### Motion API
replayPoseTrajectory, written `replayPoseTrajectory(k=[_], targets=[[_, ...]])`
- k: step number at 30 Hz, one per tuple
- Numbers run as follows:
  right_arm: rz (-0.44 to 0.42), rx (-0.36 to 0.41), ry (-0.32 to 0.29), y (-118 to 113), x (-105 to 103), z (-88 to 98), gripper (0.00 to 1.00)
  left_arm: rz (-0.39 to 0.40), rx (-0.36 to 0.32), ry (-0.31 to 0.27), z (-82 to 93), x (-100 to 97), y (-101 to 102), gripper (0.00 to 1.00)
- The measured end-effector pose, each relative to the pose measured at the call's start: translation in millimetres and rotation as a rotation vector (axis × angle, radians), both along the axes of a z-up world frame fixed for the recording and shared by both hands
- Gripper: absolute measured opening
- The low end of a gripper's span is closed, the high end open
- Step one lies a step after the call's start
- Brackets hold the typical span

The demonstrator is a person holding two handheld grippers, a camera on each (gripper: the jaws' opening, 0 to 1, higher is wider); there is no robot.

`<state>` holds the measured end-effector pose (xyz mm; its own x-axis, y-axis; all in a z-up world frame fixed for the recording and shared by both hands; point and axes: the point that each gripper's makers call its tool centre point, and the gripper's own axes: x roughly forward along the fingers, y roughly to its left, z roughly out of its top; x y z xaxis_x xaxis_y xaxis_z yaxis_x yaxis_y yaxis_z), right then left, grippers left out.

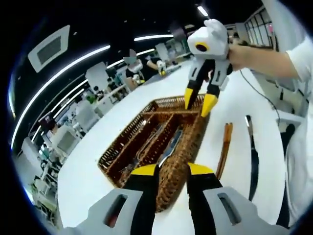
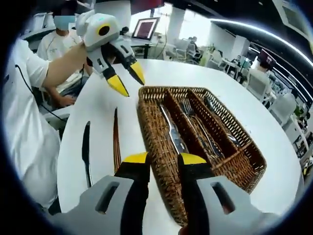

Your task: Arrange the knives, forks, and spoons in their matching storage slots by inserting each utensil handle-first until every utensil is classified and aligned in the correct compartment

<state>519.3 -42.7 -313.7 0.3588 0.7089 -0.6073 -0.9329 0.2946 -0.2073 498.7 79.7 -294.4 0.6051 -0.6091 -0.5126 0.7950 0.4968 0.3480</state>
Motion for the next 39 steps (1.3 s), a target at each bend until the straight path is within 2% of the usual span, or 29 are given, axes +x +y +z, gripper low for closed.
replayPoseTrajectory(k=[4,13,22,25,30,39], targets=[[0.010,0.032,-0.012,-2,-12,-0.7,0.23,-0.010,-0.016,0.005,-7.2,-16.3,-4,0.21],[0.027,0.069,-0.040,-6,-33,-1.2,0.23,-0.019,-0.041,0.018,-15.6,-36.7,-6,0.21],[0.043,0.091,-0.042,-9,-57,-6.3,0.25,-0.049,-0.073,0.074,-34.8,-62.1,-11,0.24],[0.048,0.090,-0.038,-10,-63,-10.4,0.25,-0.059,-0.088,0.099,-41.4,-68.9,-13,0.24],[0.070,0.082,-0.026,-13,-77,-20.6,0.25,-0.099,-0.050,0.131,-54.3,-86.6,-17,0.24],[0.116,0.053,-0.001,-14,-95,-34.4,0.24,-0.144,-0.057,0.172,-60.9,-102.8,-24,0.24]])
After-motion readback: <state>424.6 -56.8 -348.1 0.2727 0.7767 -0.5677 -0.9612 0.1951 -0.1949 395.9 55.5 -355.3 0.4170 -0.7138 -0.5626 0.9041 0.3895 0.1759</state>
